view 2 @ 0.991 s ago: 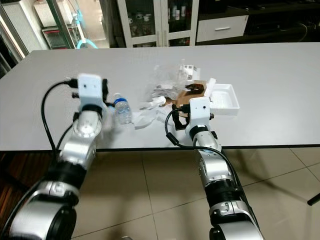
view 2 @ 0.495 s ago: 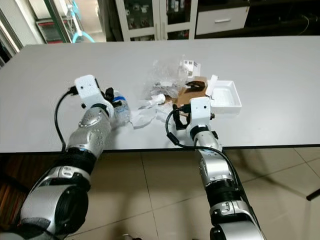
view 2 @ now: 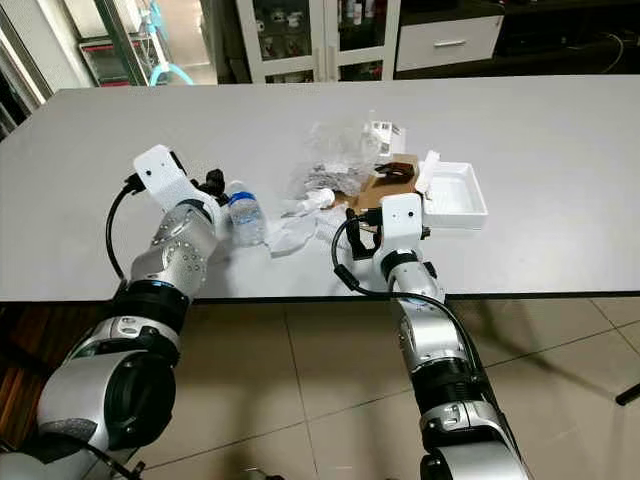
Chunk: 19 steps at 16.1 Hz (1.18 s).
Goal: Picking trash to rubbish bin
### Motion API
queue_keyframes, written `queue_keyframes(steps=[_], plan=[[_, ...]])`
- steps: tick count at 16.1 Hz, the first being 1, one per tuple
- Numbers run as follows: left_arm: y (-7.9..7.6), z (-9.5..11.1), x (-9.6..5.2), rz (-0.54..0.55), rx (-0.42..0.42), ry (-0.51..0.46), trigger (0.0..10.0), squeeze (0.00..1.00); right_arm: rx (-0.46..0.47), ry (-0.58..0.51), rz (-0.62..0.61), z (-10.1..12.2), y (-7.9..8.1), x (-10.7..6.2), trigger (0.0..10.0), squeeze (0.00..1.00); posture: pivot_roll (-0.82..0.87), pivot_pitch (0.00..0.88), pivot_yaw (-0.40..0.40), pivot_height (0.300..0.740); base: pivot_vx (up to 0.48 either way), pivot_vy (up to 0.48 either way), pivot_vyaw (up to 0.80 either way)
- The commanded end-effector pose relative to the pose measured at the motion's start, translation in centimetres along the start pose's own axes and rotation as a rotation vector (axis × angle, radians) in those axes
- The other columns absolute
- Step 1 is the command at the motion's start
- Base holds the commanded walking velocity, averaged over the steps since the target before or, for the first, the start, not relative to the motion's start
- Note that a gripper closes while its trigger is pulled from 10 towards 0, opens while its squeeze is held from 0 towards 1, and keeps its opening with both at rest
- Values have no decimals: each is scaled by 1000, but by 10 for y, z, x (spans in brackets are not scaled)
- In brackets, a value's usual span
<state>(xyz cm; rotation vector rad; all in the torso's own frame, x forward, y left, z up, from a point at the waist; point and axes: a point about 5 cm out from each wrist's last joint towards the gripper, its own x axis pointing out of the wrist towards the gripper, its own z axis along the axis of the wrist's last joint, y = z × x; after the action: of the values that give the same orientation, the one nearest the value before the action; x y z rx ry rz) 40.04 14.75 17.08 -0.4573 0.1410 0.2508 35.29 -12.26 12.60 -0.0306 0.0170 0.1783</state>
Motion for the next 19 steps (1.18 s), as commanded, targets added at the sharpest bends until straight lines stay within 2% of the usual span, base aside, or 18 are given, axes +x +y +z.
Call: queue_keyframes(steps=[1, 2, 3, 4, 5, 8, 9, 11, 14, 19], plan=[[-6, 12, 2, 7, -19, 5, 10000, 1000, 2, -8, 12, 6, 2, 3, 10000, 0, -57, 37, 64, 740, 0, 0, 0], [-6, 11, 2, 8, -21, 12, 10000, 1000, 2, -8, 13, 5, 2, 2, 10000, 0, -57, 37, 64, 740, 0, 0, 0], [-7, 9, 3, -3, -15, 41, 10000, 906, 6, -2, 42, 5, 6, 2, 10000, 0, -61, 38, 66, 740, 0, 0, 0], [-8, 8, 3, -12, -9, 50, 10000, 663, 6, -2, 62, 5, 8, 1, 10000, 0, -63, 38, 67, 740, 0, 0, 0], [-10, 5, 2, -36, 4, 68, 10000, 0, -5, -3, 111, 6, 12, 0, 10000, 0, -65, 37, 66, 740, 0, 0, 0], [-14, -3, 1, -70, 26, 102, 10000, 0, -31, 39, 306, 0, 26, -8, 10000, 0, -70, 33, 64, 740, 0, 0, 0], [-14, -4, 1, -75, 30, 107, 10000, 0, -34, 46, 335, -1, 28, -10, 10000, 0, -71, 33, 63, 740, 0, 0, 0], [-13, -9, 0, -83, 35, 118, 10000, 0, 1, 69, 447, -1, 36, -16, 10000, 0, -72, 30, 62, 740, 0, 0, 0], [-10, -10, 0, -78, 36, 120, 10000, 0, 20, 63, 529, 4, 40, -21, 10000, 0, -77, 25, 63, 740, 0, 0, 0], [-7, -16, 0, -64, 24, 145, 10000, 0, 17, 69, 540, 5, 40, -23, 10000, 0, -80, 16, 65, 740, 0, 0, 0]])
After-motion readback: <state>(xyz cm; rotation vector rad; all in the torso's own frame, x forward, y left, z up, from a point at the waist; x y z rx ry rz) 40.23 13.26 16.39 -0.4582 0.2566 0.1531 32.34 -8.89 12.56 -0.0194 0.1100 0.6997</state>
